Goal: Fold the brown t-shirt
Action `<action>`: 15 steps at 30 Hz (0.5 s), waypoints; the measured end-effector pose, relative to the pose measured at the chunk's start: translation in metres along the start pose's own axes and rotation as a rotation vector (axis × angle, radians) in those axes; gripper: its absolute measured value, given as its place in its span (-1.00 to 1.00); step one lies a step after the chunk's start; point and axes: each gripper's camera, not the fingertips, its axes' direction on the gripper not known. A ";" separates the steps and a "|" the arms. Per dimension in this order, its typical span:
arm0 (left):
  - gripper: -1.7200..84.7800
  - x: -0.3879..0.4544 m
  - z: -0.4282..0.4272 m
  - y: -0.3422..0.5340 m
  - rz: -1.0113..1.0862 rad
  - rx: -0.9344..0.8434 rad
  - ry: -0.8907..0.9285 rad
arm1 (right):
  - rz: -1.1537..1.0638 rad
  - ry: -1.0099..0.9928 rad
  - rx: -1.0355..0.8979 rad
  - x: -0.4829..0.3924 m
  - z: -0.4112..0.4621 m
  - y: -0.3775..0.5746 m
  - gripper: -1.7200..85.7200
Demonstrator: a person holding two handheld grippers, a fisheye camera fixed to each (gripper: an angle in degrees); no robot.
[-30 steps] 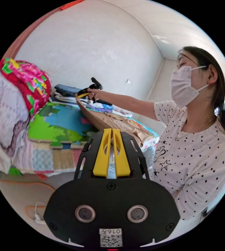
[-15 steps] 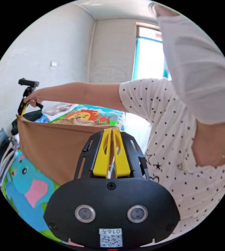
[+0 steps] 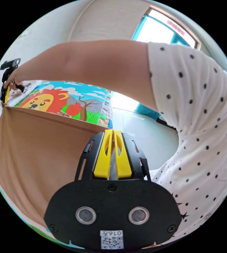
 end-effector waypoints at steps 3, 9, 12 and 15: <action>-0.98 -0.001 -0.016 -0.019 0.025 0.057 0.006 | 0.016 -0.015 0.022 0.017 0.018 0.030 -0.95; -0.98 -0.008 -0.014 -0.057 -0.006 0.054 -0.045 | 0.007 -0.084 0.121 0.040 -0.008 0.073 -0.94; -0.95 -0.023 0.025 -0.061 -0.101 0.038 0.009 | 0.028 -0.050 0.063 0.050 0.014 0.102 -0.93; -0.87 -0.029 0.056 -0.061 -0.182 0.029 0.041 | 0.148 0.051 0.003 0.067 0.043 0.144 -0.87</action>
